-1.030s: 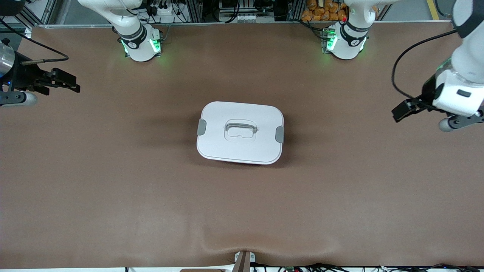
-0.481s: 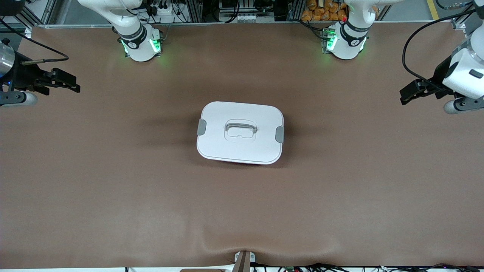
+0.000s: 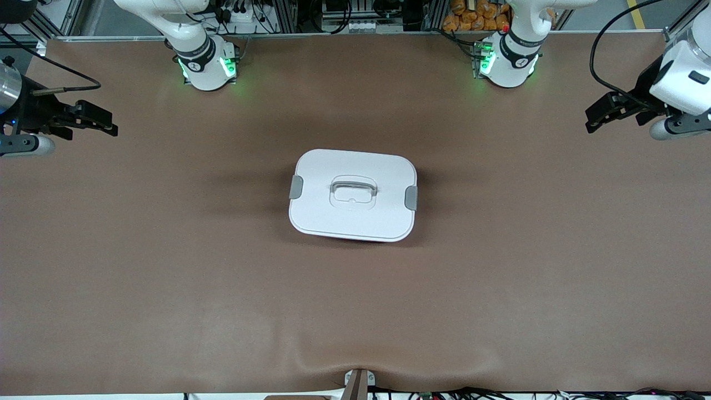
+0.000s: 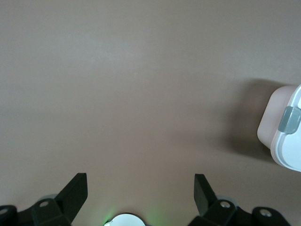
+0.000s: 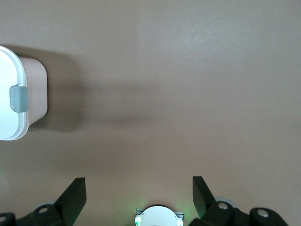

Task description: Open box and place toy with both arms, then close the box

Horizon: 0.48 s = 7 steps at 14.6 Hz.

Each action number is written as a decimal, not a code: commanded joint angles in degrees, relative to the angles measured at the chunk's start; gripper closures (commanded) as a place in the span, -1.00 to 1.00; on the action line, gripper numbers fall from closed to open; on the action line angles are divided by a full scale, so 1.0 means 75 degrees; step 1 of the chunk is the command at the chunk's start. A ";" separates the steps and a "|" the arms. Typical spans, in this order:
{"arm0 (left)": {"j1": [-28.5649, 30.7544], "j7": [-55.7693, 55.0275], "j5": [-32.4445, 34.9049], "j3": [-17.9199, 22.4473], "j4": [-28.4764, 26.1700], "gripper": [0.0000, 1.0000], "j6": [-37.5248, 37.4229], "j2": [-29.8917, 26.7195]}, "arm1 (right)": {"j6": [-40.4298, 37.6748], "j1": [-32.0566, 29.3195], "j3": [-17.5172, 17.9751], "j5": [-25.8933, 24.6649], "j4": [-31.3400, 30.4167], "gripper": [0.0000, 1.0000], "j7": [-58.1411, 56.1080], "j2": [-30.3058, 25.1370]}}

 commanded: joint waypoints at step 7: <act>-0.0032 0.0142 -0.0023 -0.0070 0.0034 -1.00 -0.0026 -0.0249 | 0.0037 -0.0119 0.0089 0.0118 -0.0027 -1.00 -0.0038 -0.0007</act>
